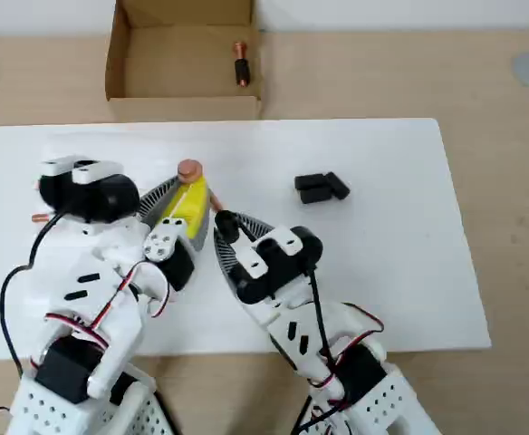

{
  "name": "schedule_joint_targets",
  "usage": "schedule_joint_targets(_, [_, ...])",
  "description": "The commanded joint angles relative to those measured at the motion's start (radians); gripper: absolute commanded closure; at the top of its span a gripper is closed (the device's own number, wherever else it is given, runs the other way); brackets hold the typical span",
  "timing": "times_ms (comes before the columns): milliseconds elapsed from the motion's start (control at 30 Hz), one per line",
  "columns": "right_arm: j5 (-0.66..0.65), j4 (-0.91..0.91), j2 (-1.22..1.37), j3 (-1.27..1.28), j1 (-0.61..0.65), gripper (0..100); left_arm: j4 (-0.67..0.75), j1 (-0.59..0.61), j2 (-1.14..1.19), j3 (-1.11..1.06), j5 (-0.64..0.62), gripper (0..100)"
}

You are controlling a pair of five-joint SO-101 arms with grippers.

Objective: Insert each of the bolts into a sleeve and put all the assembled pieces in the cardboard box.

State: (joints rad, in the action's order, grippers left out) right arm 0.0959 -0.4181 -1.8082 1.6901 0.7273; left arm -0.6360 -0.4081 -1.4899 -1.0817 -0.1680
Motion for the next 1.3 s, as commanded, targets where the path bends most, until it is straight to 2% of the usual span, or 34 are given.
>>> schedule_joint_targets(0, [-0.008,0.006,-0.128,-0.004,0.007,98.7,-0.002,-0.015,0.002,0.104,-0.003,99])
schedule_joint_targets(367, [-0.008,0.006,-0.128,-0.004,0.007,98.7,-0.117,-0.026,0.002,0.167,-0.003,99])
schedule_joint_targets(733, [-0.008,0.006,-0.128,-0.004,0.007,98.7,-0.121,-0.026,0.004,0.184,-0.009,99])
schedule_joint_targets(1067, [-0.008,0.006,-0.128,-0.004,0.007,98.7,-0.226,-0.028,0.156,0.365,-0.037,99])
schedule_joint_targets(1267, [-0.008,0.006,-0.128,-0.004,0.007,98.7,-0.235,-0.028,0.202,0.394,-0.040,99])
